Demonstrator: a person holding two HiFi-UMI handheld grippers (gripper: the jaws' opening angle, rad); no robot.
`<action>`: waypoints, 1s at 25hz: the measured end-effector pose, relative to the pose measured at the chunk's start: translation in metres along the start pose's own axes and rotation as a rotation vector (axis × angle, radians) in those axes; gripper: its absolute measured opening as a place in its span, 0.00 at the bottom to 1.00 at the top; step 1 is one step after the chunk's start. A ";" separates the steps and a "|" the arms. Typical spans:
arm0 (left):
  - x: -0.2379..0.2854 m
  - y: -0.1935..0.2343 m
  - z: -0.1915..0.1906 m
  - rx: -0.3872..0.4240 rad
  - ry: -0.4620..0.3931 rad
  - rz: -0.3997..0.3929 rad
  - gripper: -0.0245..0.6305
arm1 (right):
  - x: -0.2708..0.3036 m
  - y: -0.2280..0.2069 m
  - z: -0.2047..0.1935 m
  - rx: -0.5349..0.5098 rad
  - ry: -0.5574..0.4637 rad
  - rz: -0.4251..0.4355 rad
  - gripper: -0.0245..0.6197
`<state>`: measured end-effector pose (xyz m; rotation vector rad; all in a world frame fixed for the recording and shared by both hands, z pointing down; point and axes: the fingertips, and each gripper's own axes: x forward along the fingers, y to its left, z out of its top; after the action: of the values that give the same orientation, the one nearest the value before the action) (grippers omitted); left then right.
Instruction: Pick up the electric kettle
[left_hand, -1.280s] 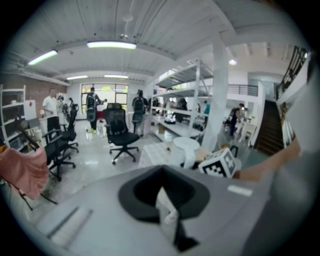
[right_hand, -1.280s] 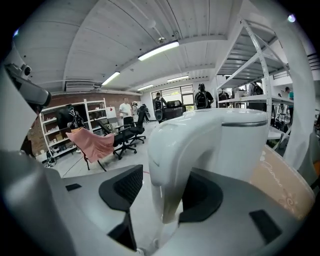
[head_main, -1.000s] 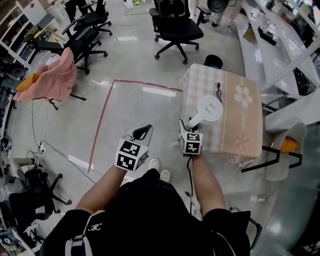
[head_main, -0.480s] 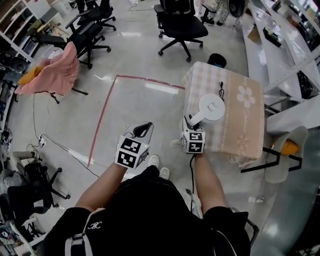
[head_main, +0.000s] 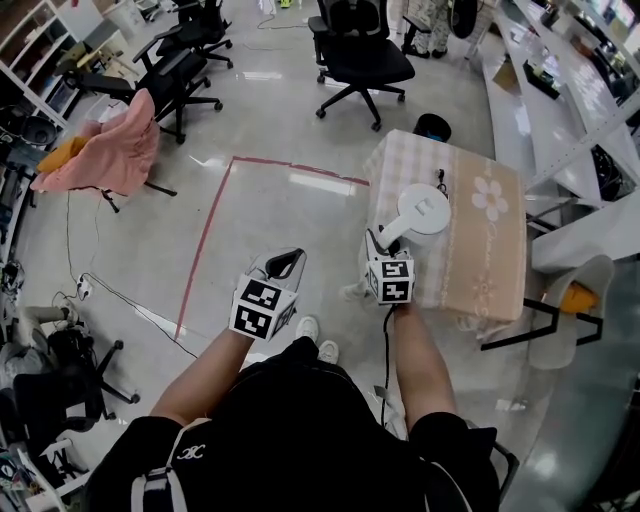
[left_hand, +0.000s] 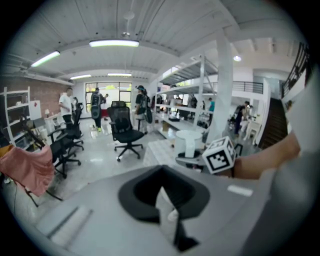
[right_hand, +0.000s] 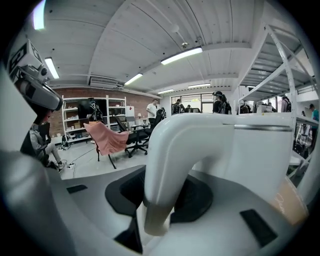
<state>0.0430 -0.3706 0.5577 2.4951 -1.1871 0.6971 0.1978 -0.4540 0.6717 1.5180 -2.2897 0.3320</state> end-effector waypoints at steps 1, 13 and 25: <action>0.000 0.001 0.001 0.000 -0.004 0.002 0.04 | -0.001 0.000 0.004 -0.010 -0.005 -0.003 0.20; 0.001 -0.005 0.030 0.012 -0.087 -0.022 0.04 | -0.043 -0.003 0.083 -0.073 -0.128 -0.039 0.20; -0.015 -0.012 0.076 0.003 -0.211 -0.033 0.04 | -0.121 0.029 0.183 -0.129 -0.231 -0.062 0.20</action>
<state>0.0668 -0.3877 0.4852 2.6360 -1.2100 0.4351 0.1818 -0.4137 0.4551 1.6299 -2.3782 -0.0095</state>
